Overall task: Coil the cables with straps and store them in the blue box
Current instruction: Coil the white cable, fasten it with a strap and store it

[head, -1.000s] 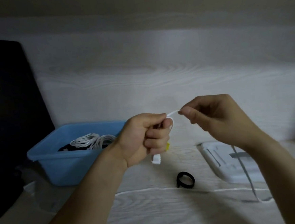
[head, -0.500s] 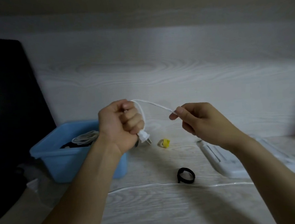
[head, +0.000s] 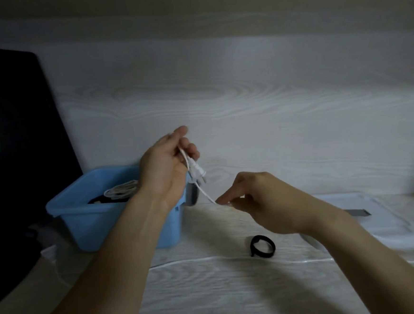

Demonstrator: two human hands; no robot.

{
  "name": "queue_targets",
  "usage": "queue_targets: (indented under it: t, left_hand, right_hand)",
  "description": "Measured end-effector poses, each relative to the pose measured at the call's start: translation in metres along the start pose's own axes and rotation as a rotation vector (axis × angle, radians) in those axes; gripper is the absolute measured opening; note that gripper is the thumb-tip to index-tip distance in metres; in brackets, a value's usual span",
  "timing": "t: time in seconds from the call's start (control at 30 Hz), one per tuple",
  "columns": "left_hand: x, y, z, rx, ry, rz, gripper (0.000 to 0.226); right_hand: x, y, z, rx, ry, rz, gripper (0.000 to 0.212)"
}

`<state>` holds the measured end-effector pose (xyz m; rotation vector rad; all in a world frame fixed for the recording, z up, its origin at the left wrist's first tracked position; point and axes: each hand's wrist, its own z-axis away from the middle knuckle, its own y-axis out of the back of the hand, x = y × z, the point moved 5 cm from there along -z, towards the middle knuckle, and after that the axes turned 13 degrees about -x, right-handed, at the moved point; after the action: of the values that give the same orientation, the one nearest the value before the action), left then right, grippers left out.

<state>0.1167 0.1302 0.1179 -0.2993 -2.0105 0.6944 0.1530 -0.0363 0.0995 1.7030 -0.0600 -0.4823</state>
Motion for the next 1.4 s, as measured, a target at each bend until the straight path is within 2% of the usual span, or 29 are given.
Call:
queue_targets:
  t: [0.07,0.17,0.27,0.37,0.5,0.57,0.63,0.73,0.83,0.93,1.0,1.07,1.13,1.2,1.27,1.4]
  left_hand:
    - [-0.003,-0.006,0.004,-0.095,0.037,-0.297,0.021]
    - [-0.014,-0.019,0.017,-0.324,0.195,-0.766,0.02]
    - [-0.026,-0.028,0.028,-0.537,0.359,-0.893,0.016]
    - [-0.032,-0.031,0.029,-0.548,0.358,-0.89,0.017]
    - [-0.039,-0.017,0.015,-0.32,0.244,-0.869,0.015]
    - [-0.041,-0.012,0.01,-0.203,0.218,-0.703,0.014]
    - [-0.042,-0.013,0.009,-0.128,0.175,-0.424,0.009]
    - [-0.042,-0.014,0.011,-0.057,0.115,-0.21,0.018]
    - [-0.042,-0.016,0.013,-0.143,0.12,-0.329,0.014]
    - [-0.044,-0.022,0.02,-0.39,0.246,-0.642,0.02]
    - [-0.049,-0.029,0.027,-0.549,0.38,-0.72,0.02]
    - [-0.049,-0.034,0.033,-0.573,0.47,-0.655,0.014]
    - [-0.049,-0.033,0.033,-0.549,0.528,-0.568,0.027]
    - [-0.049,-0.031,0.033,-0.568,0.576,-0.622,0.039]
    - [-0.049,-0.03,0.035,-0.621,0.614,-0.654,0.037]
    - [-0.049,-0.032,0.036,-0.702,0.613,-0.472,0.035]
  right_hand:
    - [-0.007,-0.001,0.0,-0.004,0.052,0.025,0.034]
    - [-0.013,0.012,0.006,0.098,0.105,-0.07,0.034]
    - [-0.009,0.025,0.011,0.188,0.112,-0.141,0.023]
    - [-0.003,0.029,0.012,0.241,0.101,-0.167,0.01]
    - [-0.003,0.029,0.013,0.229,0.101,-0.215,0.011]
    - [-0.005,0.029,0.013,0.177,0.093,-0.197,0.012]
    - [-0.007,0.026,0.012,0.084,0.078,-0.161,0.014]
    - [-0.01,0.02,0.014,-0.064,0.054,-0.156,0.015]
    - [-0.013,0.021,0.015,-0.03,0.078,-0.13,0.015]
    - [-0.012,0.03,0.018,0.079,0.124,-0.115,0.017]
    - [-0.006,0.037,0.02,0.173,0.117,-0.122,0.018]
    - [0.004,0.044,0.022,0.267,0.073,-0.133,0.015]
    - [0.011,0.046,0.023,0.315,0.046,-0.114,0.009]
    - [0.015,0.047,0.024,0.361,0.028,-0.102,0.004]
    - [0.017,0.048,0.023,0.416,0.017,-0.164,0.008]
    - [0.016,0.039,0.018,0.34,0.016,-0.245,0.016]
